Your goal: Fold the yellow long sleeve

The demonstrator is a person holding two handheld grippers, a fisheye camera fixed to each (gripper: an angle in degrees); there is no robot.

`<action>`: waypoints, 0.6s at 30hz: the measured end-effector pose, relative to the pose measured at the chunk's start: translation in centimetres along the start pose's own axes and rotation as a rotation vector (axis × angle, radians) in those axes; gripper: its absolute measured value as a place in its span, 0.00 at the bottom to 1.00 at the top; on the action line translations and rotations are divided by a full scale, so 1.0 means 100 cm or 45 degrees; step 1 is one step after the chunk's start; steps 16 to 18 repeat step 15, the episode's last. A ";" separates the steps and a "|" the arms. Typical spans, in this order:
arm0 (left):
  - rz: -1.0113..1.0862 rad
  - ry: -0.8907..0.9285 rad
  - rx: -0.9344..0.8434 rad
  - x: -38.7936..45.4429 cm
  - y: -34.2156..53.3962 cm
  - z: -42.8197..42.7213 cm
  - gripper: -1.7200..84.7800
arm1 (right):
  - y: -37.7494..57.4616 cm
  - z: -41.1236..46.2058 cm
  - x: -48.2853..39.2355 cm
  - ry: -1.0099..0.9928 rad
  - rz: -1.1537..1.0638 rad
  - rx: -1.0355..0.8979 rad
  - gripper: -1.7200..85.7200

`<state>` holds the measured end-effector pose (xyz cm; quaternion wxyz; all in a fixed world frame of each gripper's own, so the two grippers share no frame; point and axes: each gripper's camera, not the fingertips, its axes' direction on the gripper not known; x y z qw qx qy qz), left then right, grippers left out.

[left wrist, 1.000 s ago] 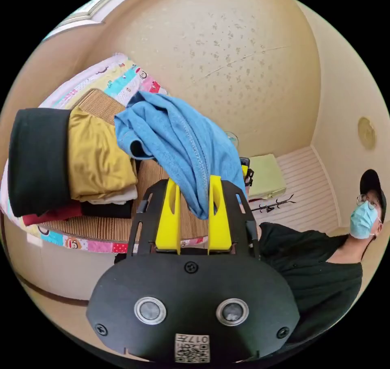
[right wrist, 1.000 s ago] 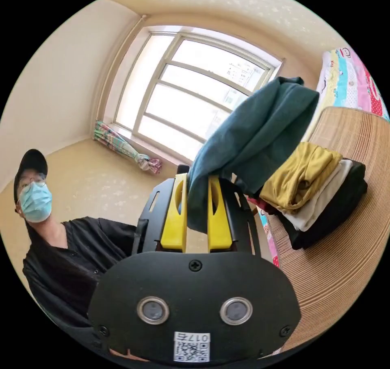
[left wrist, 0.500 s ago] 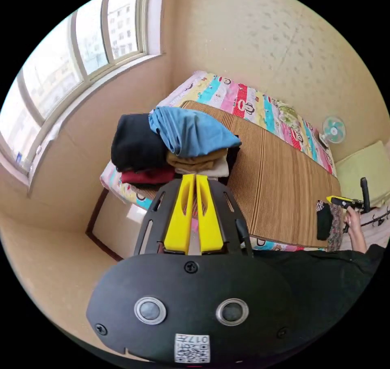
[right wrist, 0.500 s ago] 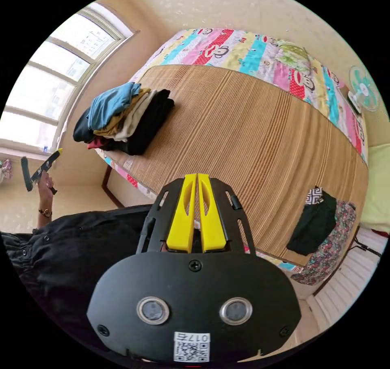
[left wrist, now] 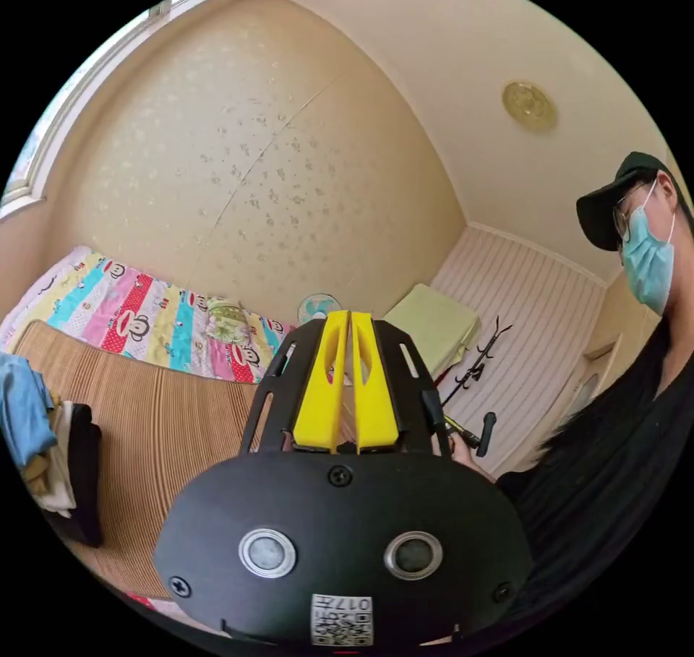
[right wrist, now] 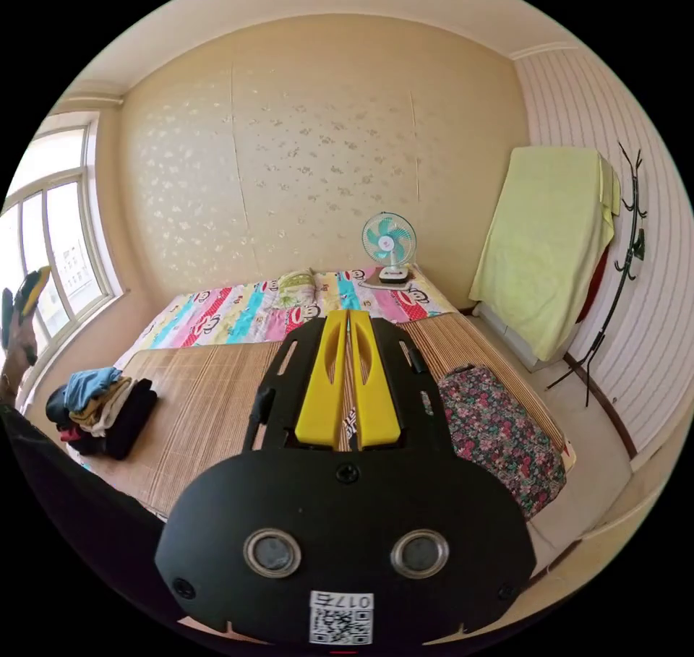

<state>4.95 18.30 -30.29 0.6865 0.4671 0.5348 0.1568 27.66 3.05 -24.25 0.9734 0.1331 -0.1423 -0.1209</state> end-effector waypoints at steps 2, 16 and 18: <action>-0.034 0.072 -0.071 0.002 0.021 0.031 0.02 | 0.031 0.032 0.031 0.024 0.031 -0.117 0.02; -0.195 -0.162 -0.327 0.004 0.091 0.104 0.07 | 0.144 0.248 0.120 -0.301 0.588 -1.089 0.13; -0.195 -0.162 -0.327 0.004 0.091 0.104 0.07 | 0.144 0.248 0.120 -0.301 0.588 -1.089 0.13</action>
